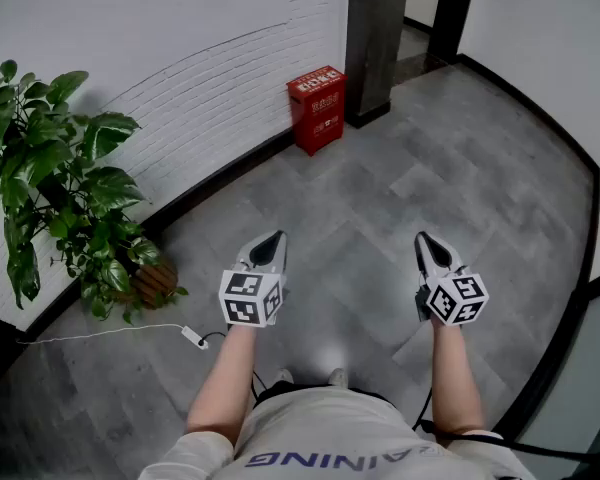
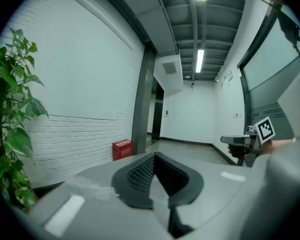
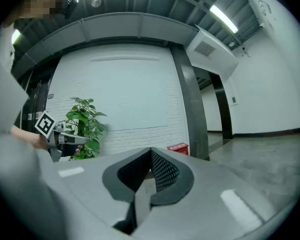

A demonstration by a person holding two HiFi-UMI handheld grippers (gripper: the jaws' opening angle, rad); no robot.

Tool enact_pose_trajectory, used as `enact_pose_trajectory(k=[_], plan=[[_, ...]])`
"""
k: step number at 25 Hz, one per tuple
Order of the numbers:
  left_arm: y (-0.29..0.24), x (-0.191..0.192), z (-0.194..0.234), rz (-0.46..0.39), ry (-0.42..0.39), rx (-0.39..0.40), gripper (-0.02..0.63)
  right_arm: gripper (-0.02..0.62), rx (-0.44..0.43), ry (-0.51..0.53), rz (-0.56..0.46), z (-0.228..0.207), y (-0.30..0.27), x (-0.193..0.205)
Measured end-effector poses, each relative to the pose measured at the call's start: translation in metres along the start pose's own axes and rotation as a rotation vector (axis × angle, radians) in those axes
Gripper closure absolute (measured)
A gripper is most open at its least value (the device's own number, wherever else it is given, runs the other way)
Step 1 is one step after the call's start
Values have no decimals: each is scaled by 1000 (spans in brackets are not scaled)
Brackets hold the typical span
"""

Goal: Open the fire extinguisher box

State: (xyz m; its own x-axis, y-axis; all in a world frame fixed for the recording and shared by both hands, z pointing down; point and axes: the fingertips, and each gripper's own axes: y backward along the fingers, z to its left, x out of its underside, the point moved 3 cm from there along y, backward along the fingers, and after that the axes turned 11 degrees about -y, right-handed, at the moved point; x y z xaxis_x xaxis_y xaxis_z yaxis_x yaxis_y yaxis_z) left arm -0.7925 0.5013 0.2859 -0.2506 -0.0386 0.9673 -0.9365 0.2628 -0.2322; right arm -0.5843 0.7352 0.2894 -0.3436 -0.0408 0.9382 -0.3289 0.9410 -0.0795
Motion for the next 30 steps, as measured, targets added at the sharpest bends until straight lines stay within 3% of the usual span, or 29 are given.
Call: enact_pose_trajectory(k=[6,13,22,30], plan=[[-36,-9,-19,-16,-23,15,601,591,-18,-5,6,-33,-12,-6],[-88,1,7,2,16,7,600,591,-47,-19,31,-58,-67,-3],[-219,-9,112,-5,60,20,601,591,-26,3,55,-94,-210,-24],[-332,-47,206,-24,21,62,600,591,37,-5,18,-125,-331,-62]])
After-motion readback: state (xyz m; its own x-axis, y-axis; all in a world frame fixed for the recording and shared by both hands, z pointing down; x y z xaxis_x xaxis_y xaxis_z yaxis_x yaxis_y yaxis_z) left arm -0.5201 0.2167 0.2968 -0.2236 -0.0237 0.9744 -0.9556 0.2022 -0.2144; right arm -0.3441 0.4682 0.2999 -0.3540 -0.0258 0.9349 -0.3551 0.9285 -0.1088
